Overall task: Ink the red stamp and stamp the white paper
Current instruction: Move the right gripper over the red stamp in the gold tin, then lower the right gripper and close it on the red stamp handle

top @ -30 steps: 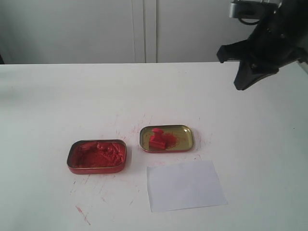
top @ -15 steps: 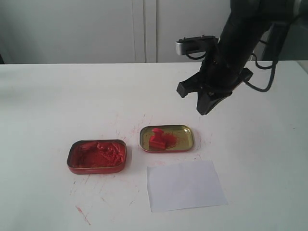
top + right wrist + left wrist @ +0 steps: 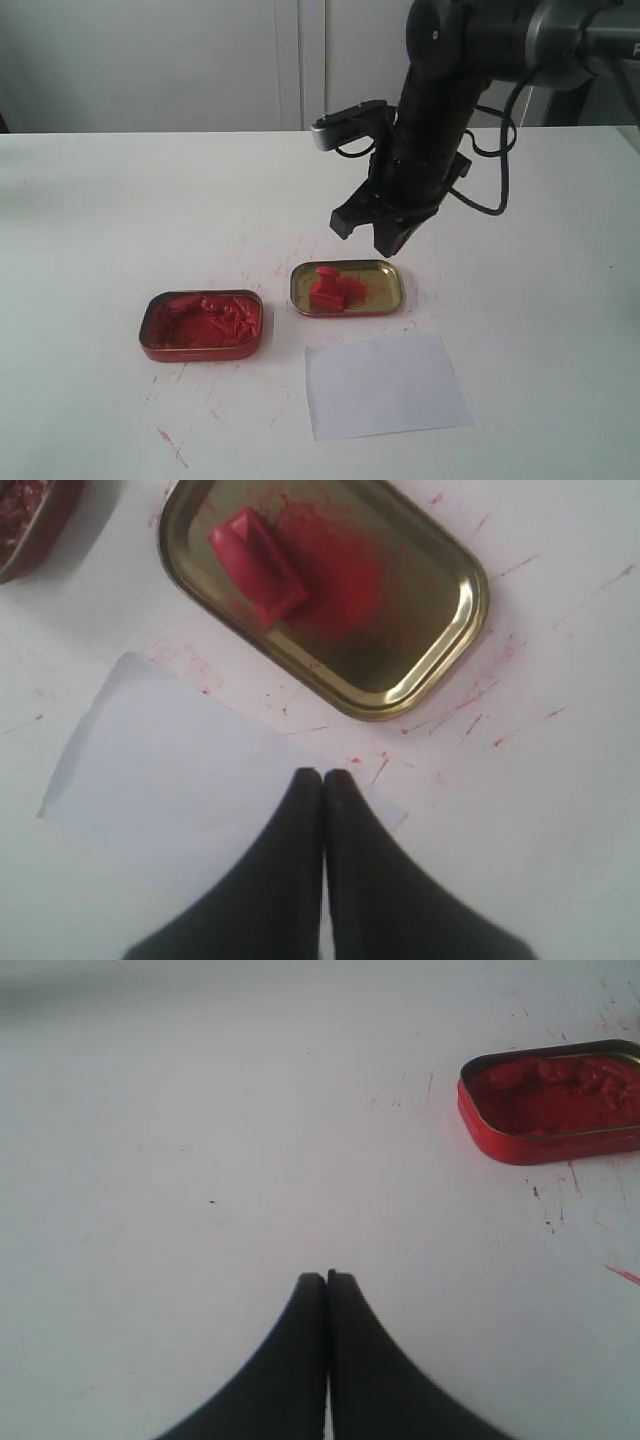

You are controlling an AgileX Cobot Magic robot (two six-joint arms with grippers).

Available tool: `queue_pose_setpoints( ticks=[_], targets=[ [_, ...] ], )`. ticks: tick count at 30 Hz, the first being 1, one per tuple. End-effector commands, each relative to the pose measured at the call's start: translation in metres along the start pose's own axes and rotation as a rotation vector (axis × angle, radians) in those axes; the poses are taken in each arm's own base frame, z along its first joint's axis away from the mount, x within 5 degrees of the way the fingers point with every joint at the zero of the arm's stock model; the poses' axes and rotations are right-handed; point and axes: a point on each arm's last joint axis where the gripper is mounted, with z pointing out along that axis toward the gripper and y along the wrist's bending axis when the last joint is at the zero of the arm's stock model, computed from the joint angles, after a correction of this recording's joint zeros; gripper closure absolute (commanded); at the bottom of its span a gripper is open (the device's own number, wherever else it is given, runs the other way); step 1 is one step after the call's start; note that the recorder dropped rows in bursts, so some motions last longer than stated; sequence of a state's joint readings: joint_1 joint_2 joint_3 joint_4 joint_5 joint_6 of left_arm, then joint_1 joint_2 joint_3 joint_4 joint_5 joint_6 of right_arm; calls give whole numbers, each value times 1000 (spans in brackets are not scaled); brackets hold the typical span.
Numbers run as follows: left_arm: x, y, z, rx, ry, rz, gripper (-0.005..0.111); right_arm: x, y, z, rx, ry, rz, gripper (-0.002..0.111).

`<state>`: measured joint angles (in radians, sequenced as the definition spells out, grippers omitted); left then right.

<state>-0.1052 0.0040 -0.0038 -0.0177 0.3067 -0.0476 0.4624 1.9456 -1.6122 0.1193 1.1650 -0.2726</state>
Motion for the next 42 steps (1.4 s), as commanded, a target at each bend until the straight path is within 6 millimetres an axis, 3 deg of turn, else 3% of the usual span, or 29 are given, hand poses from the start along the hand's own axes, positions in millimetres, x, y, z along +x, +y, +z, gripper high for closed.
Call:
queue_pose_setpoints(
  ticks=[1, 10, 21, 29, 32, 37, 42],
  targets=[
    [1, 0, 0, 1, -2, -7, 107, -10, 3, -7, 17, -39, -44, 108],
    [1, 0, 0, 1, -2, -7, 107, -21, 14, -10, 37, -97, -178, 108],
    [1, 0, 0, 1, -2, -7, 107, -30, 35, 15, 28, -86, -452, 108],
    [1, 0, 0, 1, -2, -7, 107, -33, 37, 15, 37, -108, -523, 108],
    [1, 0, 0, 1, -2, -7, 107, -33, 37, 15, 40, -112, -560, 101],
    [1, 0, 0, 1, -2, -7, 107, -36, 36, 14, 53, -138, -566, 76],
    [1, 0, 0, 1, -2, -7, 107, -37, 34, 24, 49, -124, -578, 67]
  ],
)
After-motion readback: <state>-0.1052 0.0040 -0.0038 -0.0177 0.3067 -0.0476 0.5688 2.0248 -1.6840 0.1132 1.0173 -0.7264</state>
